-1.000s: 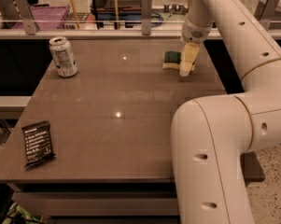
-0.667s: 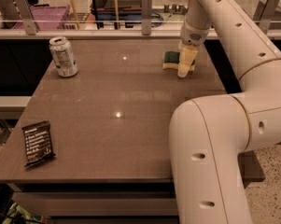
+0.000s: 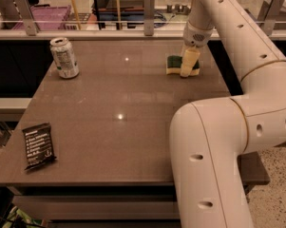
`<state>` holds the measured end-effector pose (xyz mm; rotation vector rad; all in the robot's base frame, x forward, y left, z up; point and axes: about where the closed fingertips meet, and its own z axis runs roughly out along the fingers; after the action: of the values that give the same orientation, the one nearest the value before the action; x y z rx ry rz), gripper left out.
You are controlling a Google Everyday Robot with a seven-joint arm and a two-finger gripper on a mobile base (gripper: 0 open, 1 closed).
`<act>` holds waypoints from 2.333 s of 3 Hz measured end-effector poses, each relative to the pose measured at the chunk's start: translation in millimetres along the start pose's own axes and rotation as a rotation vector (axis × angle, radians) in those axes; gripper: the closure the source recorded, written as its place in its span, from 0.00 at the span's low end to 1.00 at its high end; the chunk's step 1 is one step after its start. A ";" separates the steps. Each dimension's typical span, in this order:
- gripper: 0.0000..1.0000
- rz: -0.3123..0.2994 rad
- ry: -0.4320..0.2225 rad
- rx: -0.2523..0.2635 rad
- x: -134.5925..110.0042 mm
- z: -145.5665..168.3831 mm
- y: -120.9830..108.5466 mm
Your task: Move sponge near 7up can
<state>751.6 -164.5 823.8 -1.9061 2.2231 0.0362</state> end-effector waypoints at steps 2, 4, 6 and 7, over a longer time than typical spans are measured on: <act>1.00 0.000 -0.002 0.006 -1.3 -2.3 -1.5; 1.00 -0.004 -0.034 0.043 -7.6 -10.4 -7.6; 1.00 0.019 -0.066 0.086 -17.0 -52.7 2.7; 1.00 0.028 -0.064 0.082 -29.1 -71.2 16.2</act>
Offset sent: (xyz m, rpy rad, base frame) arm 0.0018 0.0006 0.0006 0.0014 -0.0058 -0.0010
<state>729.5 -144.6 896.6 -1.8059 2.1741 0.0101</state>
